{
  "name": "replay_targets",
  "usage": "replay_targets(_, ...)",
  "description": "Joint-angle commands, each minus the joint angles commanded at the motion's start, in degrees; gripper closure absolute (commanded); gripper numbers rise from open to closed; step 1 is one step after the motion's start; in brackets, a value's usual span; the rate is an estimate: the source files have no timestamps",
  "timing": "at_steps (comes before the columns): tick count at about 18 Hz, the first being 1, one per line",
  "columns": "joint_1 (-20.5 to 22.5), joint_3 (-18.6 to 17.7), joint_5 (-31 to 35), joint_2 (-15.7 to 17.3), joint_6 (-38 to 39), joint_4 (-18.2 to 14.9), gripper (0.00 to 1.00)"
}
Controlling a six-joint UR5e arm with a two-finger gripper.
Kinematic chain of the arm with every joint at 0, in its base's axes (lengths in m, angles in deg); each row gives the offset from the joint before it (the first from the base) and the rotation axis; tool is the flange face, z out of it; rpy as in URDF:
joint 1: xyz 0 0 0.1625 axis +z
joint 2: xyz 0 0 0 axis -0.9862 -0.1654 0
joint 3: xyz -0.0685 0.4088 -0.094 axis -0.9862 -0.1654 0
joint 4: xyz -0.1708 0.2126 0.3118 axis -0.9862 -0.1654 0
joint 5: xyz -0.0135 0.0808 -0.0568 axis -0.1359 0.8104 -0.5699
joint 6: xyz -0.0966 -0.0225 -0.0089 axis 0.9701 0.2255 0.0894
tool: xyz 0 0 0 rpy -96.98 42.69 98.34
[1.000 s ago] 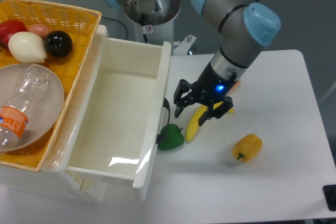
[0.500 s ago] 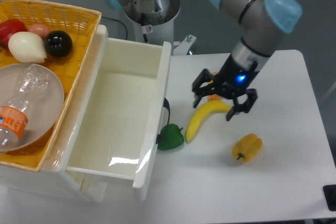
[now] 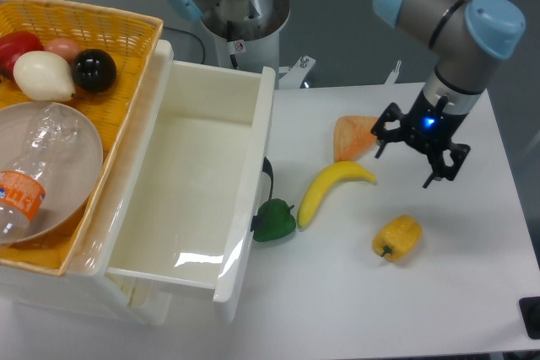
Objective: Slide the top white drawer open
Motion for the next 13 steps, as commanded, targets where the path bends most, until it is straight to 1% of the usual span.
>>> replay_targets(1,-0.26,0.00,2.02,-0.44,-0.54,-0.09,0.00)
replay_targets(5,-0.44,0.26,5.20,-2.73,-0.81,3.42,0.00)
replay_targets(6,-0.61,0.87,6.43,-3.16,-0.89,3.43,0.00)
replay_targets(9,-1.49,1.23,10.30,-4.13,-0.72,3.51,0.00)
replay_targets(13,-1.50,1.58,10.48,-5.19,-0.63,4.13,0.00)
